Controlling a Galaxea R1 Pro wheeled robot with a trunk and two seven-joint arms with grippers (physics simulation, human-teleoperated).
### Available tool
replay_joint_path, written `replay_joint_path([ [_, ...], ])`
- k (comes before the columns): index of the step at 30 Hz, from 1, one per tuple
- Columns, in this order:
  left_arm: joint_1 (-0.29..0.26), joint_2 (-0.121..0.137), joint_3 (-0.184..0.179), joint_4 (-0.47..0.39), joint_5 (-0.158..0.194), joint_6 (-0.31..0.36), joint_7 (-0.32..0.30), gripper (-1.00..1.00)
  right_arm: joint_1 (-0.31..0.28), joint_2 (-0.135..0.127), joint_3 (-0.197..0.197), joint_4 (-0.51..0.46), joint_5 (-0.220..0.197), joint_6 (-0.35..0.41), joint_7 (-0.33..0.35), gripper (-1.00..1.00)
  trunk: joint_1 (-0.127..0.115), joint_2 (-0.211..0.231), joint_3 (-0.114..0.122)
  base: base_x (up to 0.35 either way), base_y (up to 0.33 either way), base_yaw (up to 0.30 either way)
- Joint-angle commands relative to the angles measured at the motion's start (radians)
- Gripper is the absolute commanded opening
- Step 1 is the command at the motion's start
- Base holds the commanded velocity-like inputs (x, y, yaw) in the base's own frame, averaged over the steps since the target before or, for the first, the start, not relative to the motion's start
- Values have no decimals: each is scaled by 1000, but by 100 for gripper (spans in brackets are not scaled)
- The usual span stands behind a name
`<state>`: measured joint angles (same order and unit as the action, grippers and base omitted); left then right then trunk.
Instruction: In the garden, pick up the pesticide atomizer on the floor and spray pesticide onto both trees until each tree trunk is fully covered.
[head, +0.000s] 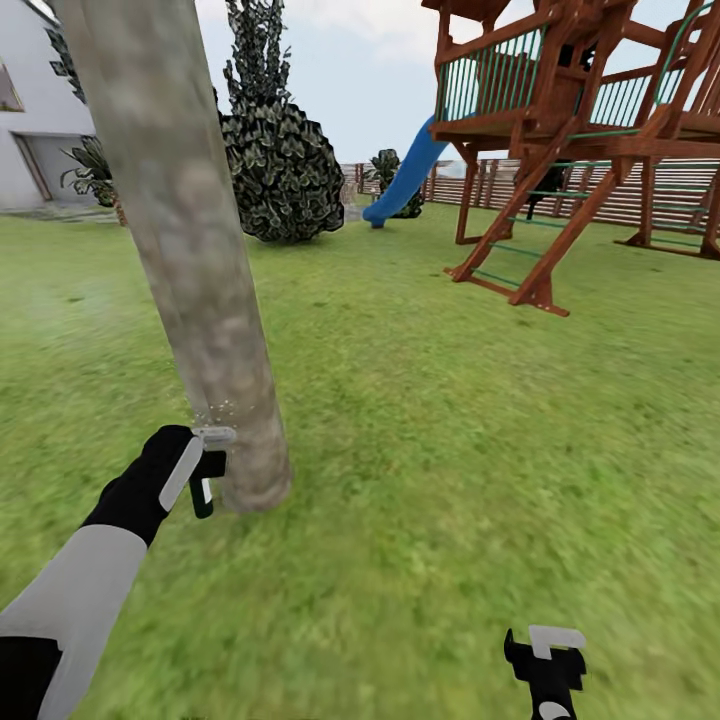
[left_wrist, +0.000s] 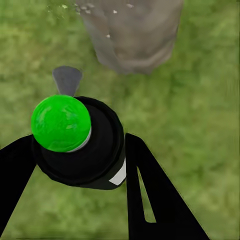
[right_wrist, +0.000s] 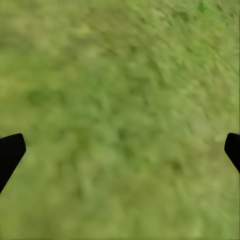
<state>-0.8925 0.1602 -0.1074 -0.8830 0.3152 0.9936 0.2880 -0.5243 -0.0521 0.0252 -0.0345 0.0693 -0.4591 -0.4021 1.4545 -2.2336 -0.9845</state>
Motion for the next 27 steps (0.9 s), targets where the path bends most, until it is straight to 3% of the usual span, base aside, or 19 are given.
replay_joint_path([
  [1,1,1,-1,0,9,-1,11,-100,-1,0,2,1,7,0,-7,100,0,0,-1,1,-1,277],
  [11,7,1,-10,17,6,-5,12,-100,0,-1,2,1,7,0,-7,100,0,0,-1,48,-213,38],
  [27,7,-2,-1,15,5,-3,13,-100,-1,0,3,1,7,0,-7,100,0,0,-1,155,-259,30],
])
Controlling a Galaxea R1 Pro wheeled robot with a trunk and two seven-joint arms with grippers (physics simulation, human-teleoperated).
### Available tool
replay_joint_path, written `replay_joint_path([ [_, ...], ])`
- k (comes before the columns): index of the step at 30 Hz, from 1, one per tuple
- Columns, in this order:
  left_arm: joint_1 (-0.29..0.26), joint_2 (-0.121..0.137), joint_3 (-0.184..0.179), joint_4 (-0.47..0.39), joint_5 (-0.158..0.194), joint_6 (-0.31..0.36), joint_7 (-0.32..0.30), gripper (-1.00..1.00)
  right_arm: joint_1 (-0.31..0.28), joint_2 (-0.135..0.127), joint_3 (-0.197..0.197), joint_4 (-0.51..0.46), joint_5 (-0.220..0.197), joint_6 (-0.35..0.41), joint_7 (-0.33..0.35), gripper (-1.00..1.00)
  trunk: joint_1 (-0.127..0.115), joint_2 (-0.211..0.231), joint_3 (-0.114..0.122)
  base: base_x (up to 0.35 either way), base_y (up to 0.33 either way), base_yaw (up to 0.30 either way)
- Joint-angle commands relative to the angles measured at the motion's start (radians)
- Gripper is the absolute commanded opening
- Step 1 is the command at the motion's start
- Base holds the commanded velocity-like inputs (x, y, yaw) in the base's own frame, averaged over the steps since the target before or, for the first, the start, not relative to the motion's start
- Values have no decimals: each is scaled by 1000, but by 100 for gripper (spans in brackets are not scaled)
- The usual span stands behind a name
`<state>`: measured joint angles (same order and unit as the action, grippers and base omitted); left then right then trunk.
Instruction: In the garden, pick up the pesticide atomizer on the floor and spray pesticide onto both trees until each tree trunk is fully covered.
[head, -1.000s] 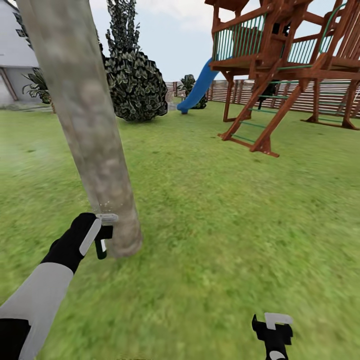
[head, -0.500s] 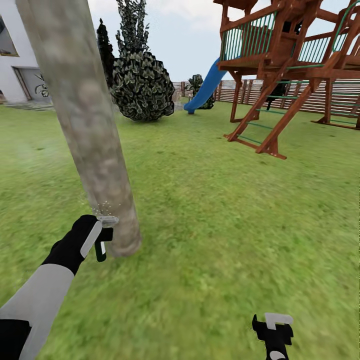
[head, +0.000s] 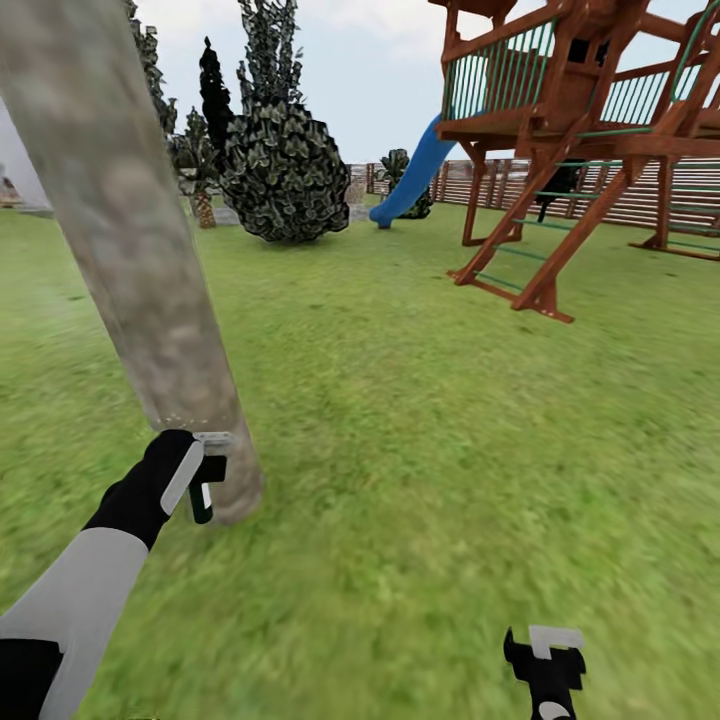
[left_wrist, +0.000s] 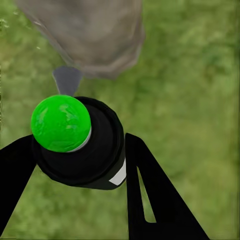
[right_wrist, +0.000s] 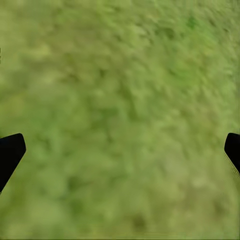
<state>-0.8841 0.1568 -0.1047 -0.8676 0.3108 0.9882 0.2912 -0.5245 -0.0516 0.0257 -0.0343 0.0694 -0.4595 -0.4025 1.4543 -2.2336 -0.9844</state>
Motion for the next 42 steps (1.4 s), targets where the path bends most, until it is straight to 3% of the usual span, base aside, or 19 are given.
replay_joint_path([
  [1,-1,1,-4,-1,10,3,9,-100,-1,0,2,1,7,1,-7,100,0,0,-1,103,-263,256],
  [15,0,9,-5,0,10,2,13,-100,0,1,3,1,7,1,-7,100,0,0,-1,84,-268,222],
  [16,20,11,-4,3,11,1,14,-100,0,1,3,1,7,1,-7,100,0,0,-1,7,-275,3],
  [20,49,14,-3,68,11,-7,14,-100,-1,1,3,1,7,1,-7,100,0,0,-1,1,-276,39],
  [24,50,14,-1,76,14,-10,14,-100,0,1,3,1,7,1,-7,100,0,0,-1,17,-276,238],
  [25,50,14,3,76,15,-11,14,-100,0,1,3,1,7,1,-7,100,0,0,-1,114,-266,274],
  [27,50,13,59,75,11,-29,14,-100,-1,1,3,1,7,1,-7,100,0,0,-1,207,-210,277],
  [34,48,13,65,77,6,-45,19,-100,0,1,3,1,7,1,-7,100,0,0,-1,281,-130,95],
  [38,50,15,63,79,4,-59,66,-100,0,1,3,1,7,1,-7,100,0,0,-1,179,-30,83],
  [40,89,11,59,77,5,-64,75,-100,-1,1,3,1,7,1,-7,100,0,0,-1,6,-1,268],
  [42,146,11,60,77,5,-127,75,-100,0,2,3,1,7,1,-7,100,0,0,-1,77,-22,174],
])
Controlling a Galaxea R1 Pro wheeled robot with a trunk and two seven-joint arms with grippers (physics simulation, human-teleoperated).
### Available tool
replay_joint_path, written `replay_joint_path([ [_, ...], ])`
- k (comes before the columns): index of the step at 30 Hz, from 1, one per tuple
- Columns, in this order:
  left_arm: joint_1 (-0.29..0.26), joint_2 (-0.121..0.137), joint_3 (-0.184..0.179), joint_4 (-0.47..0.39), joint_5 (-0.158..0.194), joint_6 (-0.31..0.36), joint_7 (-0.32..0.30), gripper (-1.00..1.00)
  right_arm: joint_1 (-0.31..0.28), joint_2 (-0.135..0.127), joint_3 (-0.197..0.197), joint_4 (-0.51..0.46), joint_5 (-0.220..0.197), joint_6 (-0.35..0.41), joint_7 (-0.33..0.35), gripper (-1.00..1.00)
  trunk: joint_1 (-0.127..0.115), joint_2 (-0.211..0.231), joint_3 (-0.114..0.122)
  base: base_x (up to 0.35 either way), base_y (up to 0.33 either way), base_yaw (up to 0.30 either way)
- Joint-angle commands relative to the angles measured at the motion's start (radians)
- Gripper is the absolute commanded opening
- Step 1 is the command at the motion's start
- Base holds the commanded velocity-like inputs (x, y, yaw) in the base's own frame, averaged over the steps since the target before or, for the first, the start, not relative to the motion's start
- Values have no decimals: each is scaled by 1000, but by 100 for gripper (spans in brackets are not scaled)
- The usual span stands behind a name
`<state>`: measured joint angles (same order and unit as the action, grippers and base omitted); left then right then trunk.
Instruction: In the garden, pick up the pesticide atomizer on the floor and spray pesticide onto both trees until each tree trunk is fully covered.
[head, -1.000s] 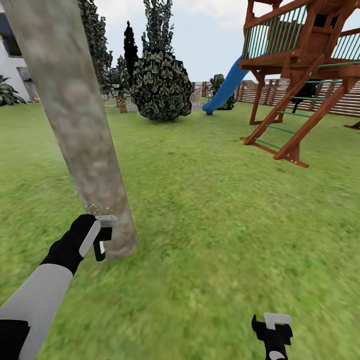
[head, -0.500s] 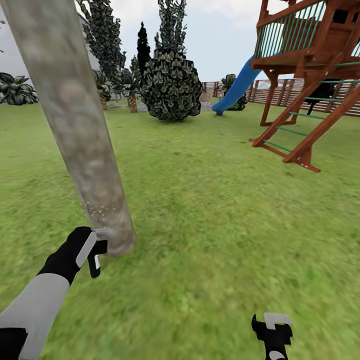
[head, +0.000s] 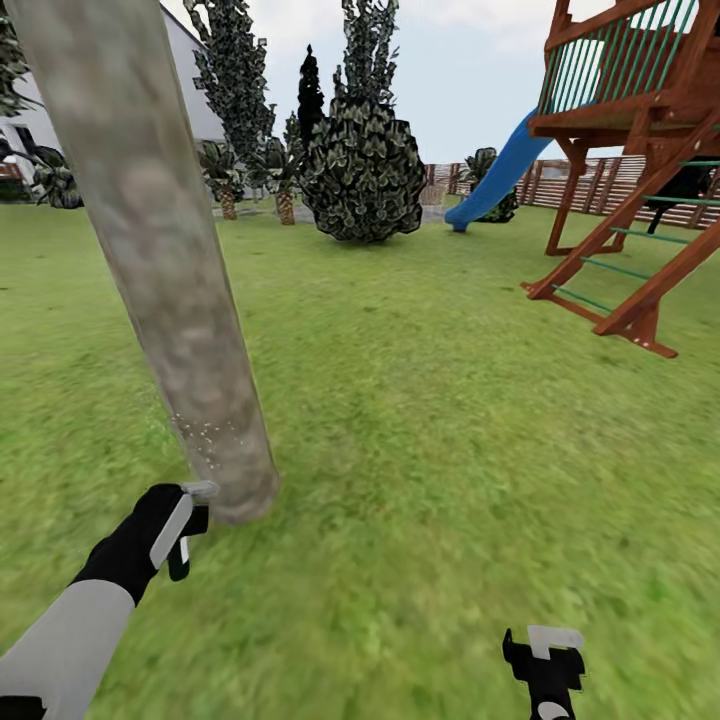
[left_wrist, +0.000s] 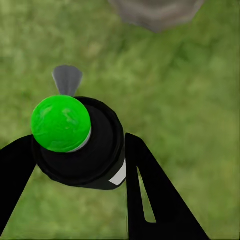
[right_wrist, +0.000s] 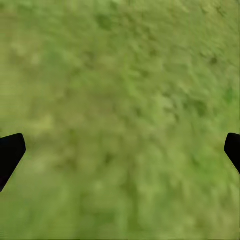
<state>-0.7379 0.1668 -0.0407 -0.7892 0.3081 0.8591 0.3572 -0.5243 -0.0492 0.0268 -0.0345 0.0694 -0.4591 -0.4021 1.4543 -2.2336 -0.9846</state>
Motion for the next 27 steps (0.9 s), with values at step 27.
replay_joint_path([
  [27,34,-2,-7,1,7,-55,9,-100,-1,2,2,1,7,0,-7,100,0,0,-1,117,-241,95],
])
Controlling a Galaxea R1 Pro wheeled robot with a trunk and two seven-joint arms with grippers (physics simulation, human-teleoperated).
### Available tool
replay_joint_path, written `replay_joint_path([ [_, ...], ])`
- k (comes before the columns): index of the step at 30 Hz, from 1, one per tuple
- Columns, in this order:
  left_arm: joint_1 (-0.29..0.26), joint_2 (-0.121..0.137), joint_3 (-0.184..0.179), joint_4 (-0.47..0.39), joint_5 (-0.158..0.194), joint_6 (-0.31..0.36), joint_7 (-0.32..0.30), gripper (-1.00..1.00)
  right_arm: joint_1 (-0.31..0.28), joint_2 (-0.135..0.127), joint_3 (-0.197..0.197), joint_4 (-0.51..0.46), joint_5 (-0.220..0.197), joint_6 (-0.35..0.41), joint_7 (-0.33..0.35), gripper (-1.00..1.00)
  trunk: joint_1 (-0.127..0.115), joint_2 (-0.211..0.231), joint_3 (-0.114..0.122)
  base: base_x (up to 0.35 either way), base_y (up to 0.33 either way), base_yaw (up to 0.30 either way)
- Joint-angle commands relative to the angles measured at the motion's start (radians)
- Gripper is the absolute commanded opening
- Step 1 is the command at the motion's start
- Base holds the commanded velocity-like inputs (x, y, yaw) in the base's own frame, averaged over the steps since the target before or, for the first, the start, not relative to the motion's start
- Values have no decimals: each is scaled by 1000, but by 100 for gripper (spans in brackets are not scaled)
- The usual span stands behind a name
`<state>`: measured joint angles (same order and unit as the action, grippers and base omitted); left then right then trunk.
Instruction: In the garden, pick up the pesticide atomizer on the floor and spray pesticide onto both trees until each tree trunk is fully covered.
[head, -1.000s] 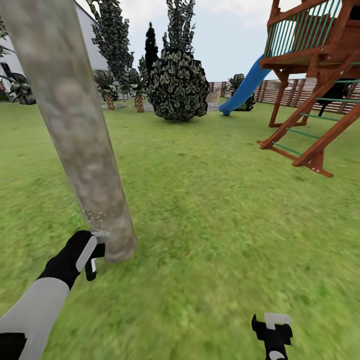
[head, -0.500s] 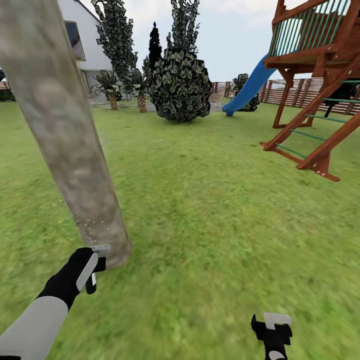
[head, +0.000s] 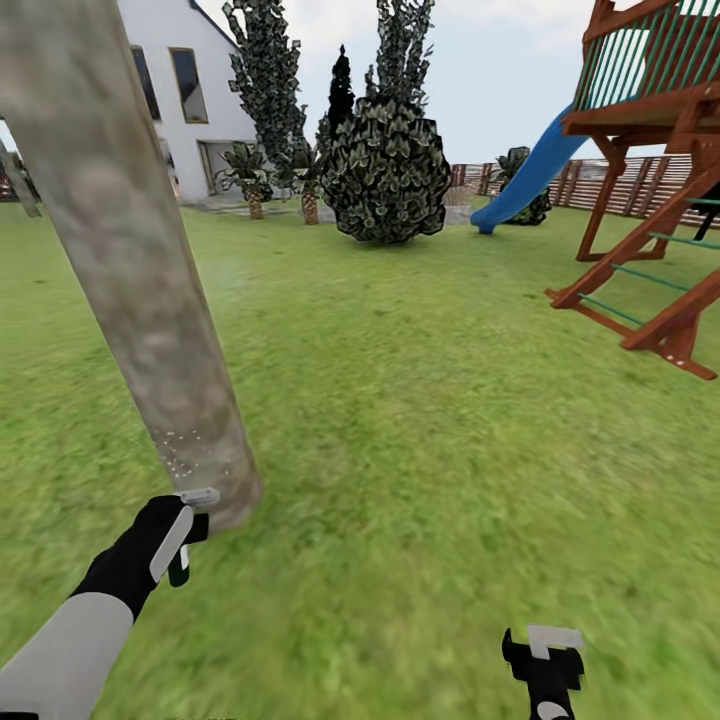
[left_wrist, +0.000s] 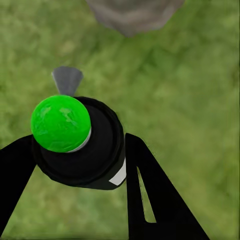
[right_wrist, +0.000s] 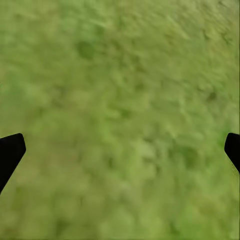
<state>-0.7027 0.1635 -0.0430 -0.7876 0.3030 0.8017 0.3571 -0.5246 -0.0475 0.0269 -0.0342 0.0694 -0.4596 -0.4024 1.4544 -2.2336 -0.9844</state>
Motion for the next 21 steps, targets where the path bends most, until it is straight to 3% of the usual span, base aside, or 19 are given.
replay_joint_path([
  [1,0,2,-5,-1,12,2,9,-100,0,0,2,0,7,1,-7,100,0,0,-1,86,-276,277],
  [5,11,4,-3,-2,11,-7,11,-100,-1,0,2,0,7,1,-7,100,0,0,-1,93,-276,277],
  [9,12,-6,-4,-2,18,-58,102,-100,0,0,2,0,7,1,-7,100,0,0,-1,128,-276,277],
  [14,12,-12,-2,-2,28,-53,106,-100,-1,0,2,0,7,1,-7,100,0,0,-1,173,-248,271],
  [21,12,-19,-2,-4,30,-53,104,-100,0,0,2,0,7,1,-7,100,0,0,-1,193,-231,34],
])
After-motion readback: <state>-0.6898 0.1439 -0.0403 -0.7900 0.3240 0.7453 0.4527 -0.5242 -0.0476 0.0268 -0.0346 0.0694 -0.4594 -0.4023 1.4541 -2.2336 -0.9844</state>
